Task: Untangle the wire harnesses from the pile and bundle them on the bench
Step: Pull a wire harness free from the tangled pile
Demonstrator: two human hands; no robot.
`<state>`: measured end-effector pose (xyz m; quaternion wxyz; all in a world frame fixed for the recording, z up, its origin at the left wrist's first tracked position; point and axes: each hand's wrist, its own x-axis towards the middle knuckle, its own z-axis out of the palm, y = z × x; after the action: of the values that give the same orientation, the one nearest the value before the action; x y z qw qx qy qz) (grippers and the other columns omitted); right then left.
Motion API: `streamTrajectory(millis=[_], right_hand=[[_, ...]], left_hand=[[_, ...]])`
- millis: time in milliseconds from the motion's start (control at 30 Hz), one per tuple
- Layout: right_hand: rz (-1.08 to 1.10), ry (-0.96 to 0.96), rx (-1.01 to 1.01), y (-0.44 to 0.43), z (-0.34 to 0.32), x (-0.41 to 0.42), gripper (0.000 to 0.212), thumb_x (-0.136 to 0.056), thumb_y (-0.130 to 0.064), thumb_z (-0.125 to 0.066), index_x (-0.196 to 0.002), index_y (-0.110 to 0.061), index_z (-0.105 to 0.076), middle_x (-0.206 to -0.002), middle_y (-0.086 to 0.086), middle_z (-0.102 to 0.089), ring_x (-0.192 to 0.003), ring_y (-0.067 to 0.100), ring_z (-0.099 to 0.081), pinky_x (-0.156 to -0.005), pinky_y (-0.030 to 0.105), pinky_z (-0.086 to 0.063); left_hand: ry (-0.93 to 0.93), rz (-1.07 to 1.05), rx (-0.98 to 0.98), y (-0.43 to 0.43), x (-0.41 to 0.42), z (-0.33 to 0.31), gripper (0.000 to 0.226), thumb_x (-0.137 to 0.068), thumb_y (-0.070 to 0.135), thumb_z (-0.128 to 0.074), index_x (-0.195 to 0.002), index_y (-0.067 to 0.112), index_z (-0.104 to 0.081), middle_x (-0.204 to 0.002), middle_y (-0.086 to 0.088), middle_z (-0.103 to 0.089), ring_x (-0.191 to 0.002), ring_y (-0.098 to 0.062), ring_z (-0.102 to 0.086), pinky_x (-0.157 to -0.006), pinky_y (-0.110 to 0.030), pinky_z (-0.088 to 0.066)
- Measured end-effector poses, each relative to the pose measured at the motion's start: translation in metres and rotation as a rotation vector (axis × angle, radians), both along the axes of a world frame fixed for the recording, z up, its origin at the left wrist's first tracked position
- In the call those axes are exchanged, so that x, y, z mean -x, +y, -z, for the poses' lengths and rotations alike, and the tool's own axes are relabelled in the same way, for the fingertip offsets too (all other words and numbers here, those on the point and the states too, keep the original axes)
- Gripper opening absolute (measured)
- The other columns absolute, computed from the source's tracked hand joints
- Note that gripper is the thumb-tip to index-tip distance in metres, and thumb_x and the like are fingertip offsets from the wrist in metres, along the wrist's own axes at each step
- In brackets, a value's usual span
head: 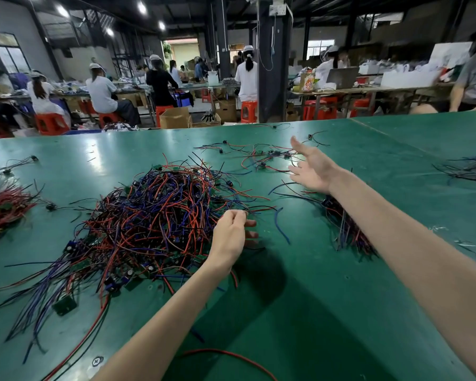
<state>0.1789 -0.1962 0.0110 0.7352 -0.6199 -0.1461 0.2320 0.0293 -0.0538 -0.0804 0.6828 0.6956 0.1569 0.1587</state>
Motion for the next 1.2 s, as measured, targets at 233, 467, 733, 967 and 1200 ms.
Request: streamTrajectory(millis=[233,467,733,967,1200], right_hand=[[0.072,-0.417,0.518,0.048,0.029,0.020,0.022,-0.083,-0.001,-0.064,-0.104,0.003,-0.066,-0.085,0.012,-0.063,-0.070,0.015,-0.055,-0.062,0.021,-0.045],[-0.221,-0.793,0.837,0.100,0.043,0.052,0.025,-0.086,-0.023,-0.067,-0.105,-0.008,-0.073,-0.106,0.008,-0.071,-0.099,0.018,-0.061,-0.087,0.026,-0.046],[-0.245,-0.831,1.027,0.124,0.051,0.062,0.023,-0.085,-0.008,-0.066,-0.103,0.005,-0.068,-0.102,0.018,-0.069,-0.098,0.030,-0.063,-0.084,0.040,-0.053],[-0.225,-0.662,0.955,0.118,0.032,0.067,0.034,-0.086,-0.008,-0.060,-0.117,0.008,-0.061,-0.117,0.020,-0.064,-0.106,0.029,-0.060,-0.090,0.037,-0.048],[-0.150,-0.574,0.607,0.108,-0.007,0.076,0.020,-0.091,0.002,-0.052,-0.074,-0.004,-0.062,-0.058,0.003,-0.047,-0.048,0.009,-0.034,-0.044,0.017,-0.026]], left_hand=[[0.046,0.054,-0.097,-0.002,-0.002,0.001,0.025,-0.097,0.005,-0.042,-0.083,0.016,-0.059,-0.079,-0.004,-0.067,-0.058,-0.017,-0.061,-0.053,-0.026,-0.050],[0.170,0.205,-0.123,-0.010,0.006,0.002,0.033,-0.090,-0.008,-0.032,-0.072,0.006,-0.055,-0.066,-0.009,-0.059,-0.040,-0.012,-0.051,-0.041,-0.021,-0.046],[0.240,0.206,-0.161,-0.010,0.005,-0.001,0.031,-0.086,-0.008,-0.029,-0.072,0.006,-0.053,-0.069,-0.008,-0.059,-0.037,-0.009,-0.052,-0.039,-0.021,-0.046],[0.223,0.214,-0.139,-0.009,0.009,-0.003,0.030,-0.086,-0.007,-0.031,-0.078,0.005,-0.058,-0.072,-0.009,-0.063,-0.046,-0.012,-0.055,-0.044,-0.023,-0.049],[0.145,0.211,-0.072,-0.005,0.014,-0.004,0.027,-0.089,-0.006,-0.034,-0.086,0.001,-0.060,-0.077,-0.010,-0.064,-0.050,-0.014,-0.056,-0.047,-0.024,-0.051]])
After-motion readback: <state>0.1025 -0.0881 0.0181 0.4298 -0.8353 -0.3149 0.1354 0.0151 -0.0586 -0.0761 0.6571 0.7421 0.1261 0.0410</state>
